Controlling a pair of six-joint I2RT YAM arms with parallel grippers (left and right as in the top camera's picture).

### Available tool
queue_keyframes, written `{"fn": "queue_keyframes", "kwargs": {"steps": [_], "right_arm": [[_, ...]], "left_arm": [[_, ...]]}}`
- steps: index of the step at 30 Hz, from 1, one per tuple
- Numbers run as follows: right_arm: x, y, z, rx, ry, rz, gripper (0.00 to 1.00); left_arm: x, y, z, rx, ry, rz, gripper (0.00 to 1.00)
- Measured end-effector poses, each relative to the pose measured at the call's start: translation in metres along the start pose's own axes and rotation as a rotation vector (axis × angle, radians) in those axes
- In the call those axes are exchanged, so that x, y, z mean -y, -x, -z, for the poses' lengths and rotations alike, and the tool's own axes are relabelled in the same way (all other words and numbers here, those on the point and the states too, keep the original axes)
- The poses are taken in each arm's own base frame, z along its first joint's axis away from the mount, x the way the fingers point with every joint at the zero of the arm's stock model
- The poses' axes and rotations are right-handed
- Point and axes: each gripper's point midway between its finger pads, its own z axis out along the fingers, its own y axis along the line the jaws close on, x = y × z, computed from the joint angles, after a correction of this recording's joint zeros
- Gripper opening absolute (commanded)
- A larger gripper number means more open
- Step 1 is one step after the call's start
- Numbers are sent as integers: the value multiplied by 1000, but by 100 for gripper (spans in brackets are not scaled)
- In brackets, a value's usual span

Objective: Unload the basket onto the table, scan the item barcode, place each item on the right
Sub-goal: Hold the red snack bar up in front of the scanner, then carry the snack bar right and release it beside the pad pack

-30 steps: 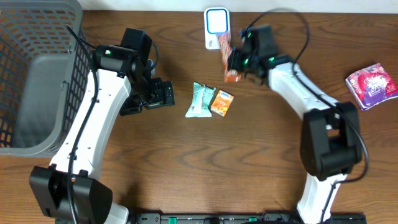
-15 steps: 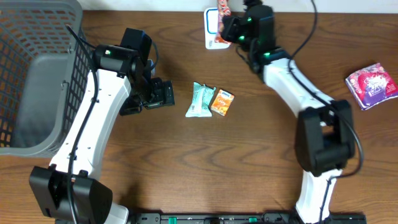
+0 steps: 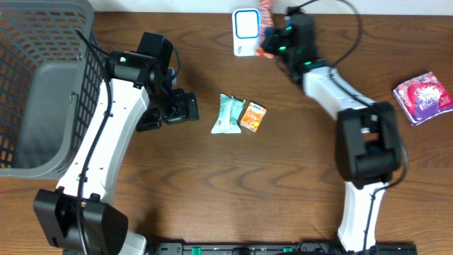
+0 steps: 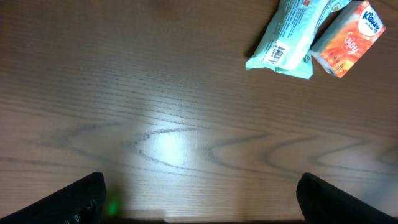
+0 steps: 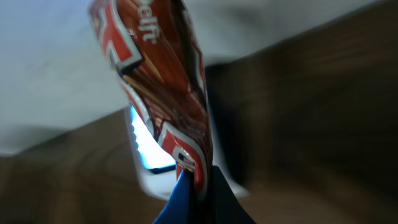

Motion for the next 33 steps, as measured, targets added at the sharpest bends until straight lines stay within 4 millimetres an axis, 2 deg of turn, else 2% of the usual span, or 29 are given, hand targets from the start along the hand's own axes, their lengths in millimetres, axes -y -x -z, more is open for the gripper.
{"fn": "queue_keyframes", "kwargs": {"steps": [4, 7, 12, 14, 17, 21, 23, 27, 28, 30, 33], "right_arm": [[55, 36, 45, -21, -142, -30, 1], [109, 59, 93, -36, -308, -71, 1], [203, 69, 161, -90, -570, -106, 1], [235, 62, 181, -141, -640, -106, 1], [265, 54, 197, -202, -674, -89, 1], [286, 31, 196, -303, -647, -69, 1], [298, 13, 192, -374, -643, -54, 1], [329, -15, 202, -477, -769, -42, 1], [337, -18, 208, -493, -810, -42, 3], [355, -24, 224, -522, -904, -49, 24], [382, -24, 257, -534, -1038, -79, 41]], "left_arm": [[0, 0, 0, 0, 0, 0, 98], [0, 0, 0, 0, 0, 0, 98], [0, 0, 0, 0, 0, 0, 98], [0, 0, 0, 1, 0, 0, 98], [0, 0, 0, 1, 0, 0, 98], [0, 0, 0, 0, 0, 0, 98], [0, 0, 0, 0, 0, 0, 98], [0, 0, 0, 0, 0, 0, 98], [0, 0, 0, 0, 0, 0, 98], [0, 0, 0, 0, 0, 0, 98], [0, 0, 0, 0, 0, 0, 98]]}}
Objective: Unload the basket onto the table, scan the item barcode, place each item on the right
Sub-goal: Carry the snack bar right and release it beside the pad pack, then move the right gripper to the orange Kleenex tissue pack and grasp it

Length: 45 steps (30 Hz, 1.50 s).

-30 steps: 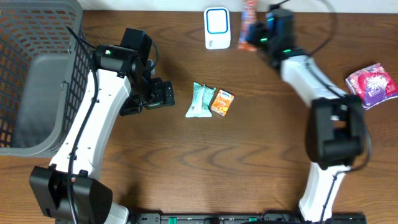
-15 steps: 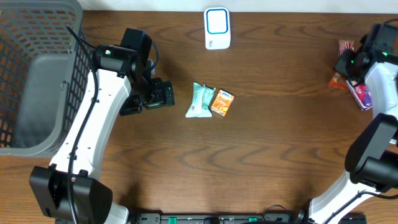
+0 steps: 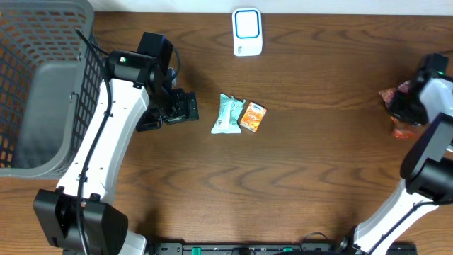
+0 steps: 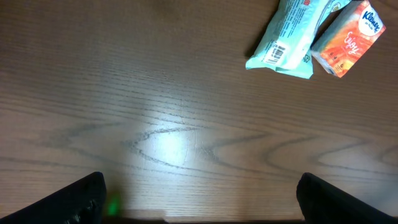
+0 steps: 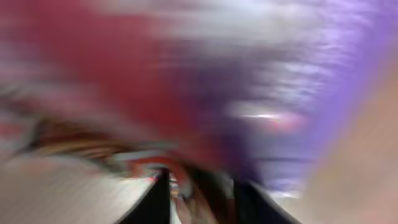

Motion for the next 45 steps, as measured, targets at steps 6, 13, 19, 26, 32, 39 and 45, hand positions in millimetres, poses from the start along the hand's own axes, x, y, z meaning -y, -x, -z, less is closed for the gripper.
{"fn": "queue_keyframes", "kwargs": {"steps": [6, 13, 19, 26, 32, 39, 45], "right_arm": [[56, -15, -6, -78, -107, -81, 99], [5, 33, 44, 37, 71, -19, 99], [-117, 51, 143, 160, 485, 145, 84], [-239, -32, 189, 32, 791, 393, 71], [-308, -119, 186, -77, 846, 571, 62], [-376, -192, 197, -68, 883, 658, 46], [-393, -224, 196, -26, 727, 592, 43]], "left_arm": [[0, 0, 0, 0, 0, 0, 98], [0, 0, 0, 0, 0, 0, 98], [0, 0, 0, 0, 0, 0, 98], [0, 0, 0, 0, 0, 0, 98], [0, 0, 0, 0, 0, 0, 98], [0, 0, 0, 0, 0, 0, 98], [0, 0, 0, 0, 0, 0, 98]]}}
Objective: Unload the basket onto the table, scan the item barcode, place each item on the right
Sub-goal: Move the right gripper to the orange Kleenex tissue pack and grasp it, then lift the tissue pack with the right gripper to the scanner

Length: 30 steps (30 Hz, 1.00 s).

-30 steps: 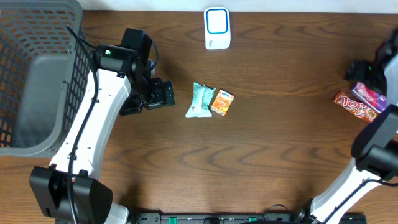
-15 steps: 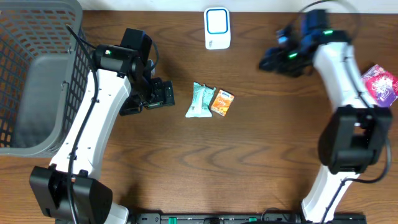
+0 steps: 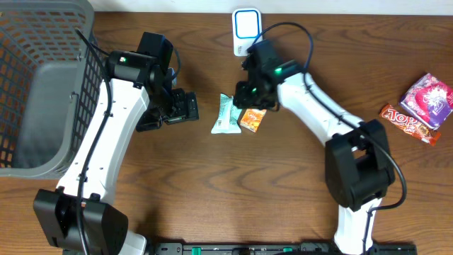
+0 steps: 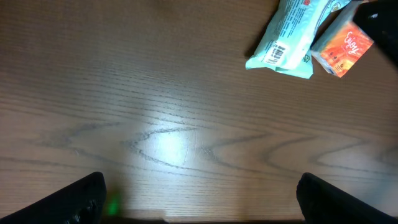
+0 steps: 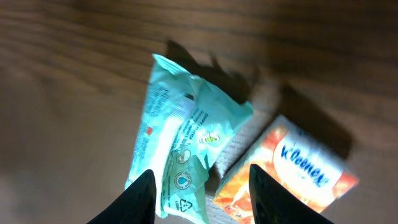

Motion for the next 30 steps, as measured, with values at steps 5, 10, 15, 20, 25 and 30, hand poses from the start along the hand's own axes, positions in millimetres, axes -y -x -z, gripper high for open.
{"fn": "queue_keyframes", "kwargs": {"steps": [5, 10, 15, 20, 25, 30], "right_arm": [[10, -18, -13, 51, -206, -75, 43], [23, -31, -21, 101, -330, -121, 42], [36, -30, -31, 173, -352, -166, 31], [41, -31, -30, 202, -361, -187, 1], [42, -36, -24, 163, -347, -172, 1], [39, -29, -3, 119, -245, -125, 1]], "left_arm": [[0, 0, 0, 0, 0, 0, 98], [0, 0, 0, 0, 0, 0, 98], [0, 0, 0, 0, 0, 0, 98], [0, 0, 0, 0, 0, 0, 98], [0, 0, 0, 0, 0, 0, 98], [0, 0, 0, 0, 0, 0, 98]]}}
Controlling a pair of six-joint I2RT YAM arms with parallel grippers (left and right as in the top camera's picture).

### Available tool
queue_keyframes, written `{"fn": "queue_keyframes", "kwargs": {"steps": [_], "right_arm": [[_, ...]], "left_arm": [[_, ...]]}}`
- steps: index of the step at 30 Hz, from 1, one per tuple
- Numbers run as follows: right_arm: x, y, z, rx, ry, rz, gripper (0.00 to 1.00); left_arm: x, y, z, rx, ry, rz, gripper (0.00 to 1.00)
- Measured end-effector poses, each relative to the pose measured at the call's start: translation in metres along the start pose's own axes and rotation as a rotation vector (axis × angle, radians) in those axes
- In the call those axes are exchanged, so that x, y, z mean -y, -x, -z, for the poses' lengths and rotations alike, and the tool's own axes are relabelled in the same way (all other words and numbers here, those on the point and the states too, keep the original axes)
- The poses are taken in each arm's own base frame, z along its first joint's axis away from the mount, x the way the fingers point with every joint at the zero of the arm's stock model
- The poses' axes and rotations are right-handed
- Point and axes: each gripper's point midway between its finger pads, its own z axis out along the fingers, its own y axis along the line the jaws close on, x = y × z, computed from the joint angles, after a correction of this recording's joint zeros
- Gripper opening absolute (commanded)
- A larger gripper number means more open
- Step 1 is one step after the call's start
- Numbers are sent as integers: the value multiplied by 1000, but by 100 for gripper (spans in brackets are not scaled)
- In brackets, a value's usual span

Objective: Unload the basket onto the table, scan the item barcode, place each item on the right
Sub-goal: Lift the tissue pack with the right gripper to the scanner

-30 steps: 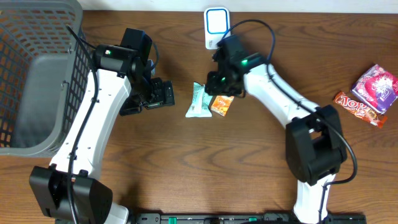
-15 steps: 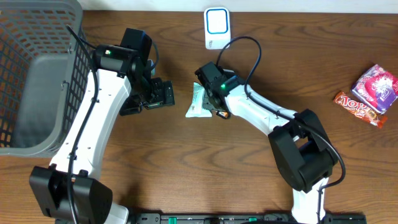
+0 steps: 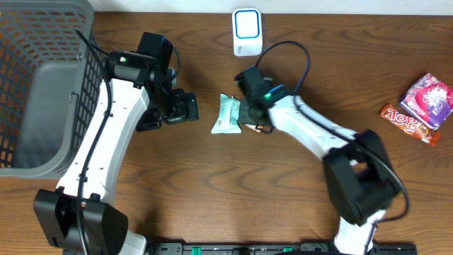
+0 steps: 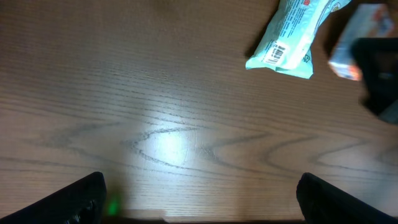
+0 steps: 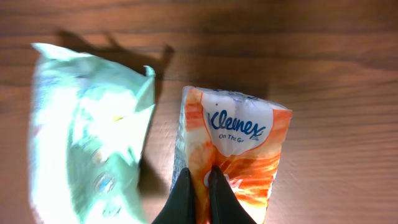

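An orange Kleenex tissue pack (image 5: 239, 140) lies on the wooden table, and my right gripper (image 5: 200, 186) is shut on its near end. In the overhead view the right gripper (image 3: 253, 117) covers most of that pack. A teal wipes pack (image 3: 226, 113) lies just left of it, its barcode showing in the left wrist view (image 4: 277, 53). The white scanner (image 3: 247, 32) stands at the table's far edge. My left gripper (image 4: 199, 205) hangs open over bare wood left of the packs, holding nothing.
A grey mesh basket (image 3: 42, 85) fills the far left. At the right edge lie a red snack bar (image 3: 407, 122) and a purple packet (image 3: 430, 92).
My right gripper was open above the teal and orange packs; now it is lower and shut on the orange Kleenex pack, which has shifted slightly. The left arm has not moved.
My right gripper first held a red snack bar up at the scanner. Then it was at the far right by the purple packet with the bar. Then the bar lay there and the gripper was open over the two packs. Now it grips the Kleenex pack.
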Motion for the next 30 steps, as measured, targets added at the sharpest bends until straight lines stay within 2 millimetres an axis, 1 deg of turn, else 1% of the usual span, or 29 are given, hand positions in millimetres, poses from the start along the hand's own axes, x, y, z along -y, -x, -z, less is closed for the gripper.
{"fn": "queue_keyframes", "kwargs": {"steps": [4, 6, 7, 8, 10, 14, 15, 16, 18, 20, 22, 24, 25, 27, 29, 30], "right_arm": [[9, 14, 35, -23, 123, 9, 1], [11, 23, 45, -36, 213, 19, 1], [11, 25, 47, -44, 252, 25, 1], [13, 28, 47, -59, 315, 28, 1], [15, 26, 44, -82, 403, 32, 1], [24, 8, 26, -120, 618, 6, 1], [30, 2, 21, -133, 655, -14, 1], [36, -4, 18, -143, 679, -34, 3], [56, -18, 10, -183, 713, -107, 10], [76, -24, 9, -210, 728, -174, 19], [95, -21, 12, -201, 731, -212, 30], [111, -20, 14, -202, 725, -242, 36], [117, -21, 16, -207, 718, -258, 41], [130, -19, 22, -213, 683, -282, 42], [134, -16, 28, -210, 647, -275, 44], [134, -11, 35, -193, 622, -257, 46]], "left_arm": [[0, 0, 0, 0, 0, 0, 98], [0, 0, 0, 0, 0, 0, 98], [0, 0, 0, 0, 0, 0, 98], [0, 0, 0, 0, 0, 0, 98], [0, 0, 0, 0, 0, 0, 98], [0, 0, 0, 0, 0, 0, 98], [0, 0, 0, 0, 0, 0, 98], [0, 0, 0, 0, 0, 0, 98], [0, 0, 0, 0, 0, 0, 98], [0, 0, 0, 0, 0, 0, 98], [0, 0, 0, 0, 0, 0, 98], [0, 0, 0, 0, 0, 0, 98], [0, 0, 0, 0, 0, 0, 98], [0, 0, 0, 0, 0, 0, 98], [0, 0, 0, 0, 0, 0, 97], [0, 0, 0, 0, 0, 0, 98]]}}
